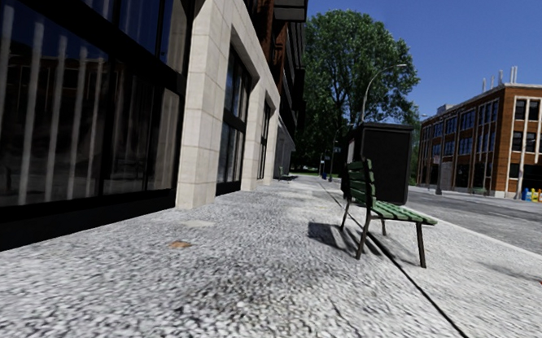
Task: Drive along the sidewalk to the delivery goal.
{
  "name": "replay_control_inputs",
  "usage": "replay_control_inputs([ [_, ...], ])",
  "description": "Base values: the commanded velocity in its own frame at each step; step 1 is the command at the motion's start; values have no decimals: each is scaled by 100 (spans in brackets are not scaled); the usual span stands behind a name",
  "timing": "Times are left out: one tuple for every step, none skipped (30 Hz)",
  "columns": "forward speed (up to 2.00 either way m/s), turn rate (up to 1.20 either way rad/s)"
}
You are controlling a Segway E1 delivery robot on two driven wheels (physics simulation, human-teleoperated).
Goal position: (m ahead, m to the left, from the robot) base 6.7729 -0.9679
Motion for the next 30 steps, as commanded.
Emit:
replay_control_inputs([
  [200, 0],
  [200, 0],
  [200, 0],
  [200, 0],
  [200, 0],
  [200, 0],
  [200, 0],
  [200, 0],
  [200, 0],
  [200, 0],
  [200, 0],
  [200, 0],
  [200, 0],
  [200, 0],
  [200, 0],
  [200, 0],
  [200, 0],
  [200, 0],
  [200, 0],
  [200, 0],
  [200, 0],
  [200, 0],
  [200, -4],
  [200, -9],
  [200, -10],
  [200, -10],
  [200, -10],
  [200, -11],
  [200, -19],
  [200, -23],
])
